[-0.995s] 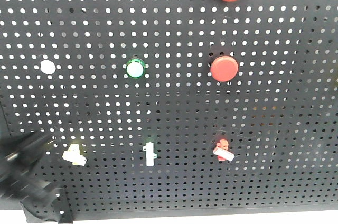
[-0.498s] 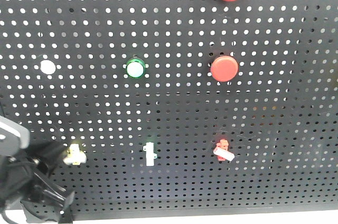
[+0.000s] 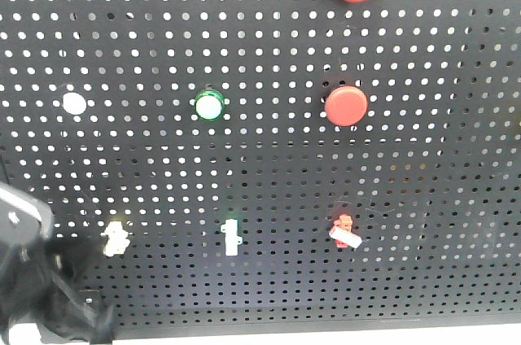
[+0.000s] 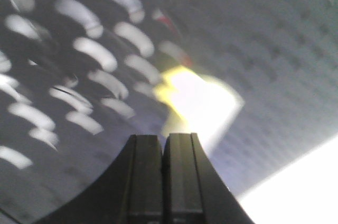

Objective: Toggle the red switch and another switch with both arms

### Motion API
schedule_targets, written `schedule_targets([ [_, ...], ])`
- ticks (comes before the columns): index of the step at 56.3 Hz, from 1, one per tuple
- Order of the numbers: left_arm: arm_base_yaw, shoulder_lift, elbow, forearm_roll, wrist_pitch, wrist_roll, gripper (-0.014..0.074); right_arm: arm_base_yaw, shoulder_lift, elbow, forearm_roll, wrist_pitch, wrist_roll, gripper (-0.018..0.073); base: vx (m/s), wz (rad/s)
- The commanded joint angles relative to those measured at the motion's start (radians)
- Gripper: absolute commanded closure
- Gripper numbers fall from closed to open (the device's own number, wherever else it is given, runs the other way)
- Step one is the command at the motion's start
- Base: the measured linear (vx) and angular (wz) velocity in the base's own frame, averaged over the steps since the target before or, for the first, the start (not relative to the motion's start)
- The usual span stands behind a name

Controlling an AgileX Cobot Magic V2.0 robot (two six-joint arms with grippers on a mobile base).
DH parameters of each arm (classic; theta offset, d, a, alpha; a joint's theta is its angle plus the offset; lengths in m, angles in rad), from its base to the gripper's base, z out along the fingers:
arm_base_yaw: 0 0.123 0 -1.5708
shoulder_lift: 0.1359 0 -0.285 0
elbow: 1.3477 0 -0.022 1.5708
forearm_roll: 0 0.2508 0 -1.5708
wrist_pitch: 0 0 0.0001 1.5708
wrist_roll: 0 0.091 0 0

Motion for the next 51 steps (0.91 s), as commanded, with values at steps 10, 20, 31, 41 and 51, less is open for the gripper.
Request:
schedule_targets([
  [10,-0.047,-0.182,-0.029,-0.005,0.084,-0.005,0.0594,0.084,0.014,-0.032,-0.003,-0.122,-0.002,0.0566,0.00,0.00],
  [20,-0.047,-0.258,-0.029,-0.010,0.077,-0.005,0.0594,0.252,0.108,-0.032,0.006,-0.167,0.003,0.0566,0.00,0.00],
  [31,-0.047,-0.284,-0.029,-0.010,0.078,-0.005,0.0594,0.381,0.321,-0.066,0.064,-0.407,-0.002,0.0566,0.00,0.00],
  [41,-0.047,-0.284,-0.029,-0.010,0.084,-0.007,0.0594,0.411,0.524,-0.174,0.063,-0.499,-0.005,0.0566,0.00,0.00],
  [51,-0.047,-0.284,-0.029,-0.010,0.089,-0.006,0.0594,0.411,0.626,-0.282,0.010,-0.492,0.001,0.0566,0.00,0.00],
])
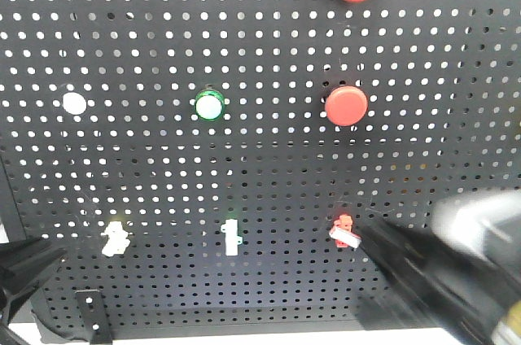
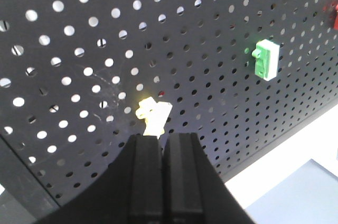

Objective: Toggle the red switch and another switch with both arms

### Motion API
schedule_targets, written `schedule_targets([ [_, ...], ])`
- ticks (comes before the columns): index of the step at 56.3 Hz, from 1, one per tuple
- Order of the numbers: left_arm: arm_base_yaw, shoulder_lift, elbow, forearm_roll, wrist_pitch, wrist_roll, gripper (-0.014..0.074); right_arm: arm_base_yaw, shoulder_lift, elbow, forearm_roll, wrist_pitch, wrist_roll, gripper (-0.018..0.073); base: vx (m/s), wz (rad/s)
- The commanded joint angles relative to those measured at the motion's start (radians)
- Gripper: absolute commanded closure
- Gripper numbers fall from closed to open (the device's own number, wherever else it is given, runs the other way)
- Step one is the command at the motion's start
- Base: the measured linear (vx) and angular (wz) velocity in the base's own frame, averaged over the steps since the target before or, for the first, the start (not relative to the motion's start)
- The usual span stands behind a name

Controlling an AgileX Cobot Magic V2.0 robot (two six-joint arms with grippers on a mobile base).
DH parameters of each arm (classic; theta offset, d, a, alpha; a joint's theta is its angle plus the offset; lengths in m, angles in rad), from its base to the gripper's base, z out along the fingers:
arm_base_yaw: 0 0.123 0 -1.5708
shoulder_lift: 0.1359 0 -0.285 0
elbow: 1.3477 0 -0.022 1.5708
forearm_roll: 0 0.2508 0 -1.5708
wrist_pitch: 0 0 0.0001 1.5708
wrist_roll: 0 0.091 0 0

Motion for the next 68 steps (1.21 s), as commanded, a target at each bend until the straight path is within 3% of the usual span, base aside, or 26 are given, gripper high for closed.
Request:
schedule_targets([
  [1,-0.007,-0.012,-0.029,-0.010,-0.073,-0.006,0.0594,0.002,0.016,-0.077,-0.043,-0.086,-0.002,0.0566,0.00,0.00],
  [18,-0.007,-0.012,-0.029,-0.010,-0.078,-0.004,0.0594,0.002,0.083,-0.113,-0.070,-0.035,-0.002,0.0566,0.00,0.00],
  [39,-0.007,-0.011,-0.029,-0.010,-0.161,-0.004,0.0594,0.002,0.086,-0.108,-0.158,0.132,-0.005,0.0566,0.00,0.00],
  [55,-0.007,-0.011,-0.029,-0.010,-0.197,-0.004,0.0594,0.002,0.084,-0.108,-0.159,0.314,-0.005,0.0566,0.00,0.00],
  [68,-0.007,-0.011,-0.029,-0.010,-0.197,-0.004,0.0594,0.029,-0.013,-0.108,-0.154,0.235,-0.007,0.0566,0.00,0.00],
])
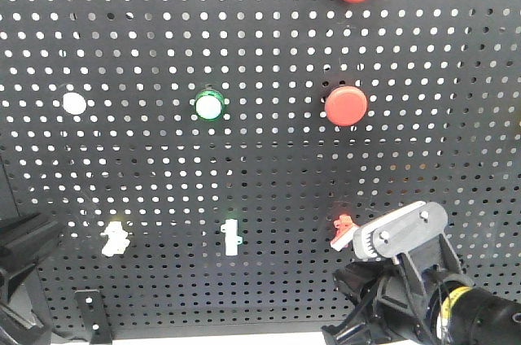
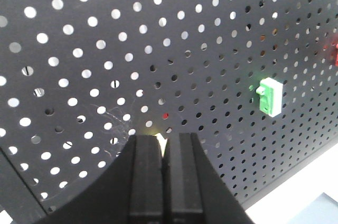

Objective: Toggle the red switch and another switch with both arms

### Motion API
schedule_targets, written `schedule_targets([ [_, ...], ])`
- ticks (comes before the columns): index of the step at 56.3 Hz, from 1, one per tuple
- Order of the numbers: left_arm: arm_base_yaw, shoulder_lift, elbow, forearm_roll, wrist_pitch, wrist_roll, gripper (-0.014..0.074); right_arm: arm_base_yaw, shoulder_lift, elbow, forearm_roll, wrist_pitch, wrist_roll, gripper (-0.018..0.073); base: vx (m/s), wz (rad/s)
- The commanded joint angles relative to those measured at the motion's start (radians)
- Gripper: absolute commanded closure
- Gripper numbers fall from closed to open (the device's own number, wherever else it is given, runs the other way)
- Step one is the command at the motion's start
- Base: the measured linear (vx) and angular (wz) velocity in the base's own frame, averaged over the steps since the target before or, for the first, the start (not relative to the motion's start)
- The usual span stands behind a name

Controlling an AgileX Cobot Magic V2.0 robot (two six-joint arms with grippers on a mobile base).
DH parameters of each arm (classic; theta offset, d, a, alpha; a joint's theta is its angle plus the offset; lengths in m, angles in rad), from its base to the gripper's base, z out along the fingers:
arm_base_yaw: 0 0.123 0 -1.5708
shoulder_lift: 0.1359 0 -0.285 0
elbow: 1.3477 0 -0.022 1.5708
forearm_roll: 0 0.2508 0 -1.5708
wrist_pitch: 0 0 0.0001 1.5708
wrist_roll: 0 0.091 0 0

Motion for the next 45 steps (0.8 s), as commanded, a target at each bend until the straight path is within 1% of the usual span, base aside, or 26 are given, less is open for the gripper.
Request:
schedule_targets([
  [1,-0.007,-0.011,-0.029,-0.010,-0.090,-0.005,0.0594,0.018,-0.086,-0.033,-0.002,-0.130,-0.005,0.0566,0.00,0.00],
  [8,-0.007,-0.011,-0.029,-0.010,-0.084,-0.008,0.0594,0.044,-0.164,-0.033,-0.002,-0.144,-0.006,0.0566,0.00,0.00],
  [18,-0.007,-0.010,-0.029,-0.010,-0.072,-0.008,0.0594,0.044,-0.226,-0.033,-0.002,-0.132,-0.006,0.0566,0.00,0.00],
  [45,-0.007,-0.009,-0.027,-0.010,-0.084,-0.008,0.0594,0.044,-0.231,-0.033,-0.003,-0.129,-0.006,0.0566,0.00,0.00],
])
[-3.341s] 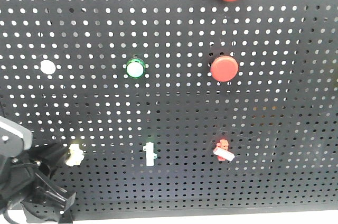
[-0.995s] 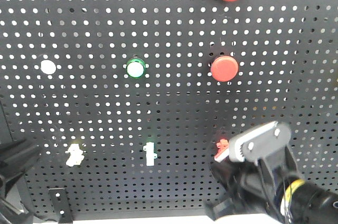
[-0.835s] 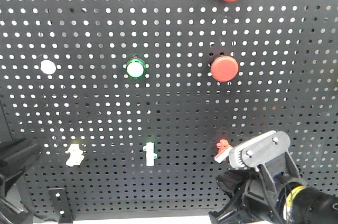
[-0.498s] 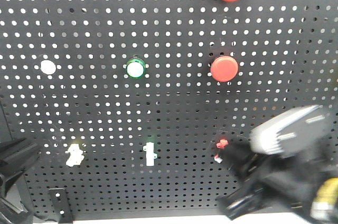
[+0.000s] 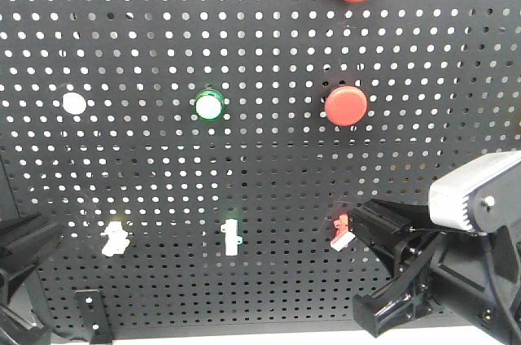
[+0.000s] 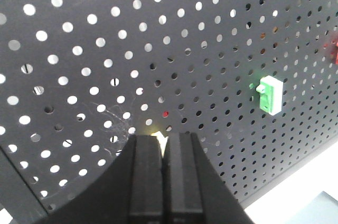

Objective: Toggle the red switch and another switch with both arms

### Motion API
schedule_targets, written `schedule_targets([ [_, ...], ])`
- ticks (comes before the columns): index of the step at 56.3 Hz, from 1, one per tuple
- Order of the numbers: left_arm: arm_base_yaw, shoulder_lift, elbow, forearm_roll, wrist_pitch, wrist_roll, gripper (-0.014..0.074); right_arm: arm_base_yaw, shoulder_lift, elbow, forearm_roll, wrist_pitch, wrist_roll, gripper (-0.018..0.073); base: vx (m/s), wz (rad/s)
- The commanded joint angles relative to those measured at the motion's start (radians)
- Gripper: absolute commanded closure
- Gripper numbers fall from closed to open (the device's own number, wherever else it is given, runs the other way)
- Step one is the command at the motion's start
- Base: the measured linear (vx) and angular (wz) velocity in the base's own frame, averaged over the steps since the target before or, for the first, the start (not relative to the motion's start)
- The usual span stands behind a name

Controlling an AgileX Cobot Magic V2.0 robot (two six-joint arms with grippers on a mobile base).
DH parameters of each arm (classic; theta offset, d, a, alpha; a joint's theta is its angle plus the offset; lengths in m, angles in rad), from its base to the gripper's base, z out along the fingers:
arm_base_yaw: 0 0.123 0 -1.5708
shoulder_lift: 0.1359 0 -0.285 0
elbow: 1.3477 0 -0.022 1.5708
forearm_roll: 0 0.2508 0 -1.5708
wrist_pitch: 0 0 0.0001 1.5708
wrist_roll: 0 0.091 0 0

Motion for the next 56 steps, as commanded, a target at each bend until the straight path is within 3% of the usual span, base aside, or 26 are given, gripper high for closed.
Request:
schedule_targets([
  [1,-0.007,-0.009,-0.022,-0.010,-0.089,-0.008,0.0594,-0.001,-0.018,-0.033,-0.003,-0.077,-0.006,0.0566,0.00,0.00],
  [9,-0.003,-0.048,0.033,-0.010,-0.089,-0.004,0.0594,-0.001,-0.018,-0.033,-0.003,-0.076,-0.006,0.0566,0.00,0.00],
  [15,0.042,-0.161,0.130,-0.016,-0.123,-0.014,0.0594,-0.001,-0.018,-0.033,-0.003,-0.076,-0.006,0.0566,0.00,0.00],
  [25,0.189,-0.418,0.355,-0.102,-0.184,-0.042,0.0594,-0.001,-0.018,-0.033,-0.003,-0.076,-0.006,0.0566,0.00,0.00],
  [31,0.285,-0.545,0.482,-0.116,-0.192,-0.042,0.0594,-0.001,-0.018,-0.033,-0.003,-0.077,-0.006,0.0566,0.00,0.00],
  [39,0.364,-0.699,0.623,-0.115,-0.186,-0.060,0.0594,-0.001,-0.018,-0.033,-0.003,-0.076,-0.006,0.0566,0.00,0.00],
  [49,0.394,-0.872,0.743,-0.061,-0.143,-0.196,0.0594,-0.001,-0.018,-0.033,-0.003,-0.076,-0.006,0.0566,0.00,0.00],
  [56,0.391,-0.866,0.739,0.001,-0.094,-0.253,0.0594,-0.001,-0.018,-0.033,-0.003,-0.076,-0.006,0.0566,0.00,0.00],
])
